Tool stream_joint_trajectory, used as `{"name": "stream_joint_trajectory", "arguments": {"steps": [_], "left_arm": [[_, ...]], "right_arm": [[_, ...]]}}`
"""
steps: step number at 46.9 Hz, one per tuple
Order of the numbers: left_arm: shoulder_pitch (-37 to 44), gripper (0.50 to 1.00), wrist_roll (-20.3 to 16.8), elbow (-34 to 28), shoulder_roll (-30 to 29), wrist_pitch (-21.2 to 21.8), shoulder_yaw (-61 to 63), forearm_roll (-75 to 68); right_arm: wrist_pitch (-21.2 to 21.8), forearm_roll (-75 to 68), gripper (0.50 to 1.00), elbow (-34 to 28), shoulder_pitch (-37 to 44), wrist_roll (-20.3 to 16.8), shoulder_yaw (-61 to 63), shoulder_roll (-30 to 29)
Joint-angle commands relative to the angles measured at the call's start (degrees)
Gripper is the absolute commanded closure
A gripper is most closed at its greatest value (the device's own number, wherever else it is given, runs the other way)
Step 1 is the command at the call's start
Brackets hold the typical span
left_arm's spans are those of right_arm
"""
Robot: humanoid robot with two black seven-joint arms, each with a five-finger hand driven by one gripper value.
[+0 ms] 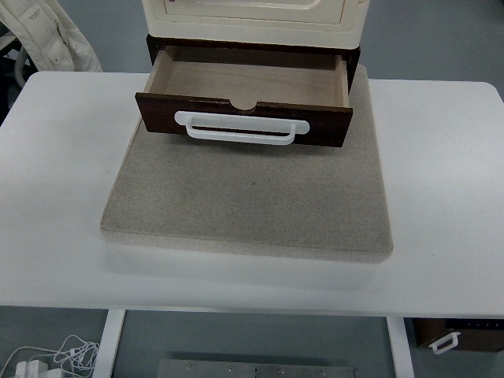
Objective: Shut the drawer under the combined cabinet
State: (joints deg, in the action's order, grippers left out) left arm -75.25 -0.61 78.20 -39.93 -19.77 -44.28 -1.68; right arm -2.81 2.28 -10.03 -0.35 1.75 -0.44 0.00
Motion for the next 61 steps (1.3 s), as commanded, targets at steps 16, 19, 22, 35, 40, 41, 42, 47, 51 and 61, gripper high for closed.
{"name": "stream_joint_trajectory", "arguments": {"steps": [16, 19, 22, 35, 40, 41, 42, 47, 51, 61], "left_arm": [[-6.3, 0.5, 0.0, 7.9, -1.0, -0.2, 18.7, -4.0], [-6.9, 0.5, 0.0, 9.8, -0.9, -0.2, 21.9, -5.7], [-7.5, 0.5, 0.1, 11.1, -0.9, -0.3, 23.9, -7.4], [-9.7, 0.5, 5.3, 15.7, -1.0, -1.7, 33.2, -10.0], [-9.8, 0.5, 6.0, 17.0, -1.8, -3.3, 38.2, -11.7], [-9.9, 0.5, 6.0, 17.2, -2.1, -3.6, 39.3, -12.6], [-10.1, 0.5, 6.0, 17.4, -2.3, -3.9, 40.0, -13.4], [-10.3, 0.5, 6.1, 17.6, -2.4, -4.8, 42.5, -17.7], [-10.4, 0.5, 9.7, 17.3, -2.4, -5.6, 44.5, -19.9], [-10.4, 0.5, 17.4, 17.0, -2.4, -8.6, 47.4, -21.3]], "right_arm": [[0.0, 0.0, 0.548, 0.0, 0.0, 0.0, 0.0, 0.0], [0.0, 0.0, 0.548, 0.0, 0.0, 0.0, 0.0, 0.0], [0.0, 0.0, 0.548, 0.0, 0.0, 0.0, 0.0, 0.0], [0.0, 0.0, 0.548, 0.0, -0.1, 0.0, 0.0, 0.0], [0.0, 0.0, 0.548, -0.1, 0.0, 0.0, -0.1, 0.0], [0.0, 0.0, 0.548, -0.1, 0.0, 0.0, 0.0, 0.0], [0.0, 0.0, 0.548, 0.0, 0.0, 0.0, 0.0, 0.0], [0.0, 0.0, 0.548, 0.0, 0.0, 0.0, -0.1, 0.0], [0.0, 0.0, 0.548, 0.0, 0.0, 0.0, 0.0, 0.0], [0.0, 0.0, 0.548, 0.0, 0.0, 0.0, 0.0, 0.0]]}}
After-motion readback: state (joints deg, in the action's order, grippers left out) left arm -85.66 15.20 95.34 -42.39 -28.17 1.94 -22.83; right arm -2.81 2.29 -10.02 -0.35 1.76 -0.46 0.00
